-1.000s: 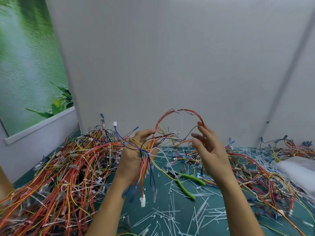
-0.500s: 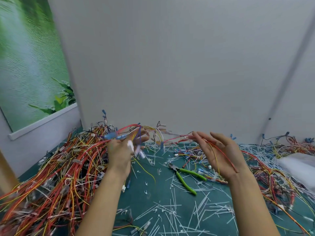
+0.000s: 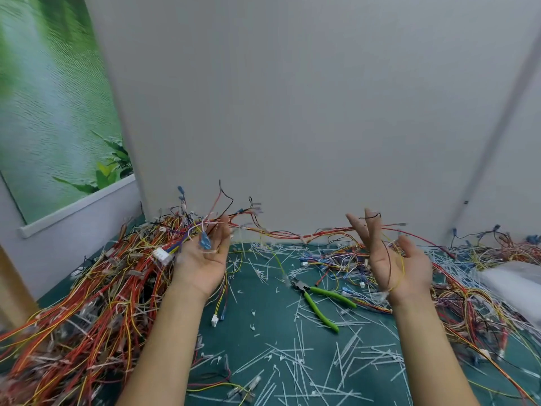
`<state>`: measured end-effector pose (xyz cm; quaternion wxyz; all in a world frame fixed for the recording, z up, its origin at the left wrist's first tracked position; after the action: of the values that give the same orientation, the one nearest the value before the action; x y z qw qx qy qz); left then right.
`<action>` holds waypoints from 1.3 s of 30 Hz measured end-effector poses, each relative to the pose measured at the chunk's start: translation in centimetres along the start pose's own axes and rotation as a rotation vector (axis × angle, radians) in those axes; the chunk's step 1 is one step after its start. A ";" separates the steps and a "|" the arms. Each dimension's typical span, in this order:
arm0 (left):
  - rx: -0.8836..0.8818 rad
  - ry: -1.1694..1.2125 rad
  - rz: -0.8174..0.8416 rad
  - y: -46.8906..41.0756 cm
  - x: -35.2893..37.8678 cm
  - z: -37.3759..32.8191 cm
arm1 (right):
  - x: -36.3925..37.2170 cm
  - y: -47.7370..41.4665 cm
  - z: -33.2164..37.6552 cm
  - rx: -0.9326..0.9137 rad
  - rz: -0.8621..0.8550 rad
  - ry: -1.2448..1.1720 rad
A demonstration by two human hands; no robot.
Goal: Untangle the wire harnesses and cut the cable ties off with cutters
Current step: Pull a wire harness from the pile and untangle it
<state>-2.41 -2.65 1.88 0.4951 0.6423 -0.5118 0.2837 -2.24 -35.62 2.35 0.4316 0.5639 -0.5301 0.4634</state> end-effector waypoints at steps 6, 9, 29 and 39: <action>-0.046 0.182 0.158 0.5 -0.2 -0.1 | -0.3 0.0 0.0 0.012 -0.058 -0.167; -0.005 0.190 0.189 1.1 0.0 0.1 | -0.1 0.1 -0.1 -0.023 0.007 -0.099; 0.092 -0.100 0.409 2.8 1.9 0.6 | 1.3 1.5 -1.9 -0.097 0.268 0.492; 0.213 -0.502 0.549 4.3 3.0 1.6 | 1.0 1.7 -2.2 -0.195 0.505 1.061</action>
<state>-5.74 -5.17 5.41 0.1908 0.5787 -0.7375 0.2912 -4.07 -33.78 3.76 0.5636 0.0697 -0.3998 0.7195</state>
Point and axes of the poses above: each hand's wrist, its own y-axis away from the middle knuckle, its own x-axis out of the palm, z = x × y, the point moved 2 cm from there along -y, towards the middle knuckle, and after that the axes turned 13 degrees about -x, right-handed, at the moved point
